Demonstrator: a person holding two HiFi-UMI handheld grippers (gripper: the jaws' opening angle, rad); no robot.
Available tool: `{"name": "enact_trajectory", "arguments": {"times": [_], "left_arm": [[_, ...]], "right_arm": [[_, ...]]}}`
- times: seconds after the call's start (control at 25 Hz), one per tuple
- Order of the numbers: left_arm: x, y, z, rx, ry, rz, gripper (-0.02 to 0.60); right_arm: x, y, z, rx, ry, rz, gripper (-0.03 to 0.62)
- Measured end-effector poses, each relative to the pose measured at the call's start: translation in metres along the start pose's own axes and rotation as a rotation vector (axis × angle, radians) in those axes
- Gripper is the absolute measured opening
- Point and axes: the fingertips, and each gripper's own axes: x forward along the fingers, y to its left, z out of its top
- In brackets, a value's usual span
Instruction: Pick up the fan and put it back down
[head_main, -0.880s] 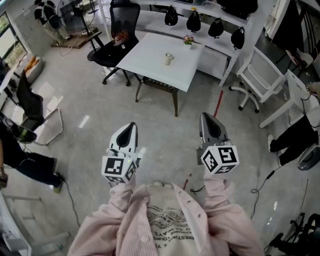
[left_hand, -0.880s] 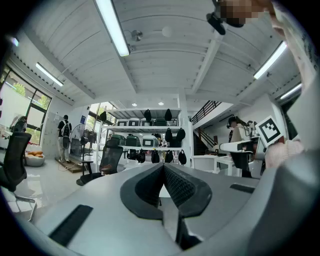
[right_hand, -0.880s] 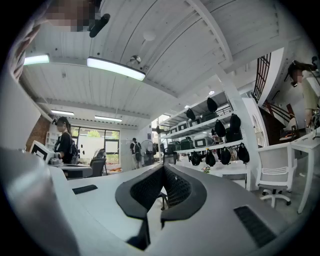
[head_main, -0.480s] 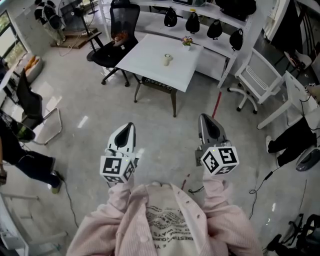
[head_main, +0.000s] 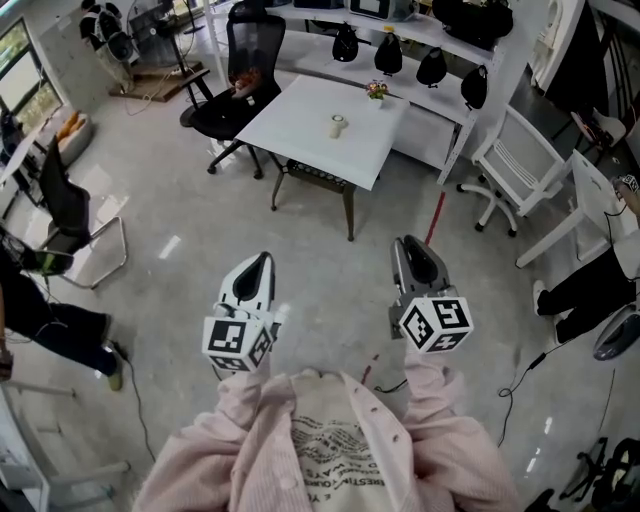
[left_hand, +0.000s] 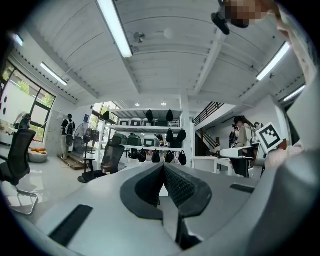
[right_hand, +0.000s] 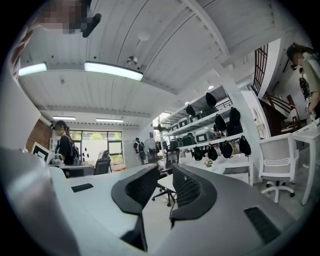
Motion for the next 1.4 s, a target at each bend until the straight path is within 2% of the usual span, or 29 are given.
{"name": "enact_trajectory", "arguments": {"times": [0.08,0.32,0.6,0.76,1.0,1.24,1.4], "left_arm": [[-0.002,-0.005,-0.004,0.0,0.005,-0.004,0.002],[0.002,-0.008,-0.008,-0.012,0.012,0.004,0.002],[0.014,0.007,-0.013,-0.018,0.027,0.026,0.002],[0.038,0.015,-0.018,-0.021,0.03,0.016,0.002],[0.099,0.04,-0.025,-0.031,0.036,0.004,0.002],[0.171,0.078,-0.023,-0.038,0.049,-0.015,0.002],[0.218,0.108,-0.018,-0.041,0.057,-0.024,0.002]], "right_arm": [[0.001,-0.003,-0.003,0.017,0.005,0.008,0.122],[0.01,-0.007,-0.01,0.007,0.02,0.012,0.224],[0.029,-0.013,-0.009,-0.006,0.008,0.03,0.247],[0.046,-0.026,-0.011,-0.008,-0.003,0.027,0.258],[0.1,-0.054,-0.02,-0.011,0.012,0.01,0.262],[0.172,-0.08,-0.028,0.078,0.06,-0.003,0.262],[0.218,-0.096,-0.027,0.076,0.067,-0.035,0.262]]}}
